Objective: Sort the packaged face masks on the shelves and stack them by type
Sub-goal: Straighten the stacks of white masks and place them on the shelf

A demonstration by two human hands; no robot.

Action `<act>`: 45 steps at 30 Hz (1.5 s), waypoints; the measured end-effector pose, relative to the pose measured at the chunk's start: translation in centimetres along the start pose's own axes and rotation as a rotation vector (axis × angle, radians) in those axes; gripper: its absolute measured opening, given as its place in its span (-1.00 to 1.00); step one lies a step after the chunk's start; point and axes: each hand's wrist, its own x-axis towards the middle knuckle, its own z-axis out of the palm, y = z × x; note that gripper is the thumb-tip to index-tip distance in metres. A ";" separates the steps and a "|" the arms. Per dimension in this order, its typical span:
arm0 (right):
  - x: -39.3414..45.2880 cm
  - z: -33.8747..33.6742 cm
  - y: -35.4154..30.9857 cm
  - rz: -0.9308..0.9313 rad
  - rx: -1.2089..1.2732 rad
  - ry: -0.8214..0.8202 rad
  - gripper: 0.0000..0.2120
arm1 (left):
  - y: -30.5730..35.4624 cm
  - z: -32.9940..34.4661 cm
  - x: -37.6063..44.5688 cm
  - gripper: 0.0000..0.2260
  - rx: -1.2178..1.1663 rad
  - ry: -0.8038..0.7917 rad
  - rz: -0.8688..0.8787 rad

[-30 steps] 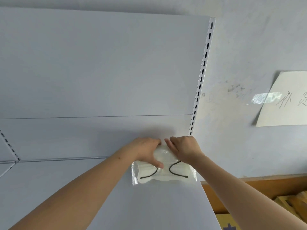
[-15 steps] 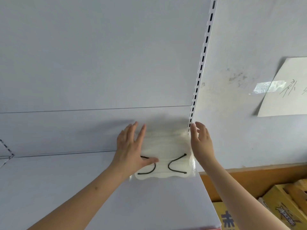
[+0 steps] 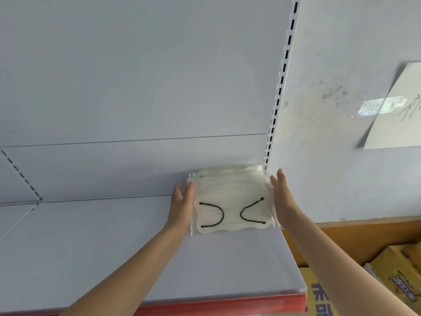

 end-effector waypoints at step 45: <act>-17.5 36.5 0.6 -0.921 -0.977 -0.265 -0.40 | -2.3 -26.0 -15.1 -0.28 0.909 0.441 0.424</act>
